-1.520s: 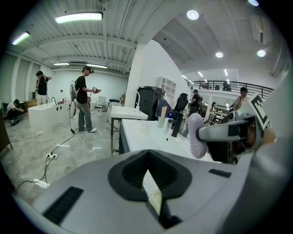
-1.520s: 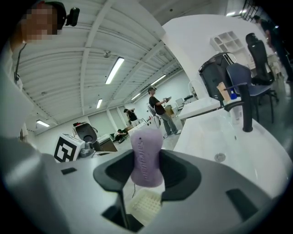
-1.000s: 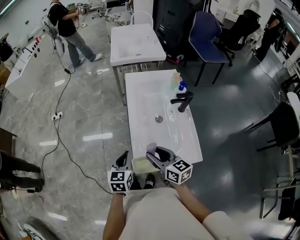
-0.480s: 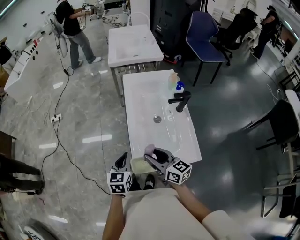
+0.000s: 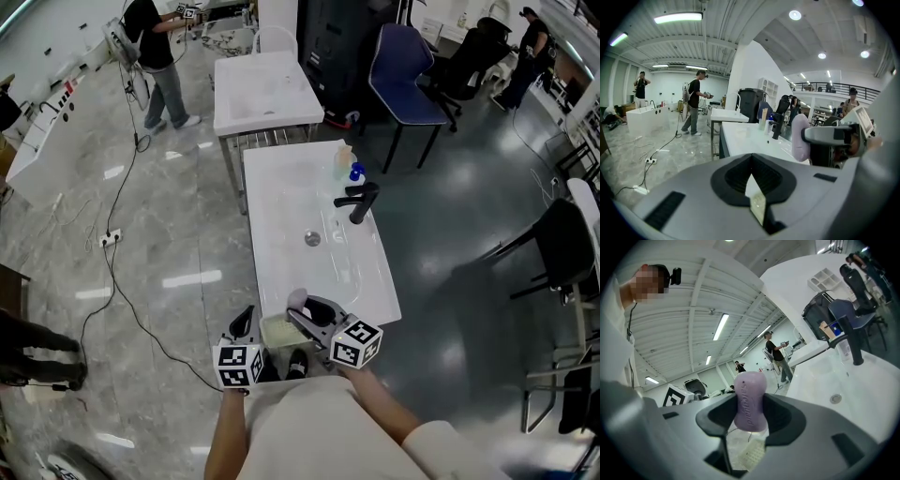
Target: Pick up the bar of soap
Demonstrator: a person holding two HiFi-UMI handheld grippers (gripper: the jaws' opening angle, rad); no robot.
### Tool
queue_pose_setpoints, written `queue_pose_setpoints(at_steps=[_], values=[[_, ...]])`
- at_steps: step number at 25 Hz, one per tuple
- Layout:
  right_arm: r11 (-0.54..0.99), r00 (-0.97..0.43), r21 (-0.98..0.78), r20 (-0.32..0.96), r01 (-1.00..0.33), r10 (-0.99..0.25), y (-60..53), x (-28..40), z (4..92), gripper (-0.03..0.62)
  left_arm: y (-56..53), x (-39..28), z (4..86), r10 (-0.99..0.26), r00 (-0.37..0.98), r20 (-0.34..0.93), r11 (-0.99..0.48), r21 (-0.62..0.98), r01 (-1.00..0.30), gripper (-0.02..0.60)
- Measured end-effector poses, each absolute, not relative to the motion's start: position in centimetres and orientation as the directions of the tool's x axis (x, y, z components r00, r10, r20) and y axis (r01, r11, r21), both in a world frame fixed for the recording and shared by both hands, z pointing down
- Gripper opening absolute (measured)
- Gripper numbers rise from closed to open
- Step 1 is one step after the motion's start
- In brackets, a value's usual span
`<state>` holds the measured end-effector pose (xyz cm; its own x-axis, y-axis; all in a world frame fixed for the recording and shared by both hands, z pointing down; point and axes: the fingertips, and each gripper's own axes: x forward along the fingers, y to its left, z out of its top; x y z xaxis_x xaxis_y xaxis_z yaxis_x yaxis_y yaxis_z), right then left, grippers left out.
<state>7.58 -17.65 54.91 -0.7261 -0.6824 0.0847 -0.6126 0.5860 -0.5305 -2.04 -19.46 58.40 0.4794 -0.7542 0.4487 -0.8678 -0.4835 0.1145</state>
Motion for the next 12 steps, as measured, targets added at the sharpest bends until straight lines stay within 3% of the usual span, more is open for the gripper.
queue_pose_setpoints(at_steps=[12], values=[[0.586, -0.72, -0.54, 0.054, -0.604, -0.692, -17.64, 7.7, 54.37, 0.178, -19.11, -2.48, 58.59, -0.755, 0.48, 0.447, -0.481, 0.121, -0.868, 0.005]])
